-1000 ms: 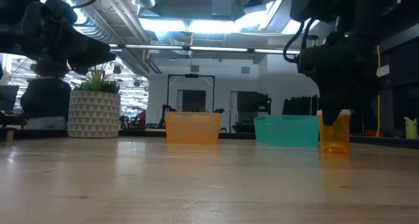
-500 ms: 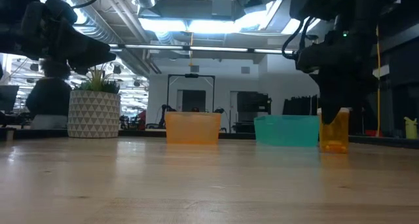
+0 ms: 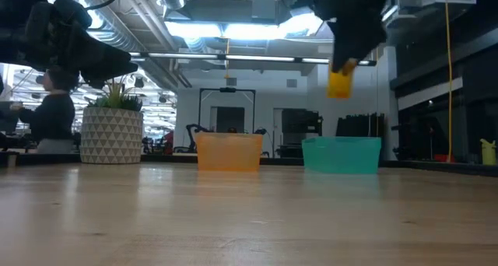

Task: Pick and place medicine bottles into bin by pill shape (circle, oval)
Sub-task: Put the large orange pill bottle into the blue bin

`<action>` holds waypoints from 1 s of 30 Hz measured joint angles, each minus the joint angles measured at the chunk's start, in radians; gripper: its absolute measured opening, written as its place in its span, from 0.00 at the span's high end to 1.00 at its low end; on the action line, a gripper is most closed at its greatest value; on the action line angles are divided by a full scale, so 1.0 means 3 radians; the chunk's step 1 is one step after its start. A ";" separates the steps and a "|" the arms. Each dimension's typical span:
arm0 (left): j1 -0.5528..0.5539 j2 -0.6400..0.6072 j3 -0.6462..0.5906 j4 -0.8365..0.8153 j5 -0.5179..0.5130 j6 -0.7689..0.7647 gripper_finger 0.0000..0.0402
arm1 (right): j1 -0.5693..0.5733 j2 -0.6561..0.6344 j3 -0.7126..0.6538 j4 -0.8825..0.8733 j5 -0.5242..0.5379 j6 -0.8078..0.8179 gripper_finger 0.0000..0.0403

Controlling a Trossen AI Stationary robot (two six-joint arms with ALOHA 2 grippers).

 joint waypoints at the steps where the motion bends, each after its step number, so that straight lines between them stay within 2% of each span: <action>1: 0.0000 0.0000 0.0000 0.0000 0.0000 0.0001 0.56 | -0.0093 0.0000 0.0075 -0.0022 0.0030 -0.0110 0.48; 4: 0.0001 0.0000 0.0000 0.0000 0.0000 0.0001 0.56 | -0.0420 0.0000 0.0198 -0.0014 0.0043 -0.0381 0.48; 9: 0.0001 0.0001 0.0000 0.0000 0.0000 0.0000 0.56 | -0.1060 0.0004 0.0142 0.0018 -0.0005 -0.0618 0.47; 16: 0.0001 0.0001 0.0000 0.0000 0.0000 0.0001 0.56 | -0.1751 0.0066 -0.0298 0.0770 -0.0599 -0.0966 0.48; 21: 0.0001 0.0001 0.0000 0.0000 0.0000 0.0000 0.56 | -0.1976 0.0341 -0.0439 0.0946 -0.0629 -0.1054 0.47; 30: 0.0000 0.0001 0.0000 0.0001 0.0000 0.0000 0.56 | -0.2012 0.0918 -0.0351 0.1206 -0.0633 -0.1298 0.47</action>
